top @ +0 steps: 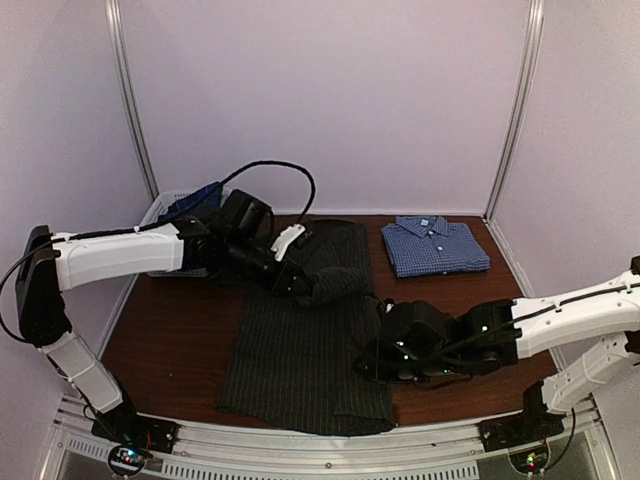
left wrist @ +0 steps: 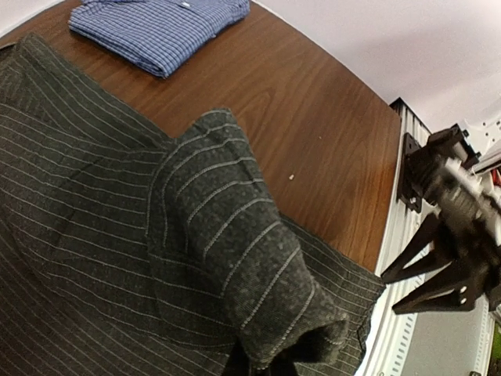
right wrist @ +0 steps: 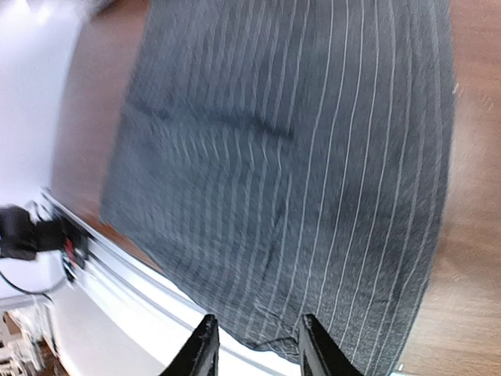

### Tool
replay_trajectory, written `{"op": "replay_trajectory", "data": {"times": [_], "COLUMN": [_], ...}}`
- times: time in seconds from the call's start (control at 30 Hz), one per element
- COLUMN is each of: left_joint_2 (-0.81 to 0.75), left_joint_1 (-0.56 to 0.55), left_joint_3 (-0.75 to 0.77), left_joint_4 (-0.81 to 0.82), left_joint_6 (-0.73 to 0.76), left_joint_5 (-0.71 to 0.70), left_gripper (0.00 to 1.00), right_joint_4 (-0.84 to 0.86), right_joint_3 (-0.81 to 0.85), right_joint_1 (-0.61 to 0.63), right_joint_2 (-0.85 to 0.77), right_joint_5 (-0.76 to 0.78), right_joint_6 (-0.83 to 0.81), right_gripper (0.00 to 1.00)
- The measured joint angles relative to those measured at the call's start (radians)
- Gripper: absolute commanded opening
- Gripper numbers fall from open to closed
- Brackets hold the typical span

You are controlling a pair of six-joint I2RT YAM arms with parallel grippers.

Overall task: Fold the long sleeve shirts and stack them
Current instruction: Fold the sleeve at the center of the board, then smooth out the sleeve at the center of the board.

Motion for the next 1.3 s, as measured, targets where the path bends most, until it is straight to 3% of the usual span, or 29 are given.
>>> {"op": "replay_trajectory", "data": {"times": [0.1,0.13,0.3,0.4,0.8,1.0,1.3], "left_joint_2": [0.0,0.002,0.028,0.033,0.053,0.214,0.337], "left_joint_1": [-0.068,-0.095,-0.207,-0.226,-0.194,-0.108,-0.115], "left_joint_3": [-0.042,-0.051,-0.079,-0.101,-0.094,-0.002,0.024], "left_joint_4": [0.032,0.038,0.061,0.055,0.057,0.032,-0.037], "left_joint_6": [0.006,0.011,0.063,0.087,0.025,-0.05,-0.086], "left_joint_5": [-0.027,-0.039,-0.082,-0.097,-0.154,-0.111,-0.023], "left_gripper": [0.0,0.05,0.48,0.62,0.59,0.58,0.6], "right_joint_4": [-0.025,-0.032,-0.037,-0.04,-0.038,-0.035,0.013], "right_joint_3": [0.001,-0.001,-0.034,-0.038,-0.008,0.121,0.077], "right_joint_1": [-0.03,-0.045,-0.121,-0.152,-0.269,-0.298,-0.343], "right_joint_2": [-0.084,-0.105,-0.134,-0.117,-0.021,0.101,0.084], "right_joint_5": [0.058,0.073,0.098,0.098,0.079,0.071,0.06], "right_joint_6": [0.028,0.034,0.047,0.039,-0.081,-0.156,-0.167], "right_gripper": [0.44,0.44,0.48,0.49,0.5,0.5,0.5]}}
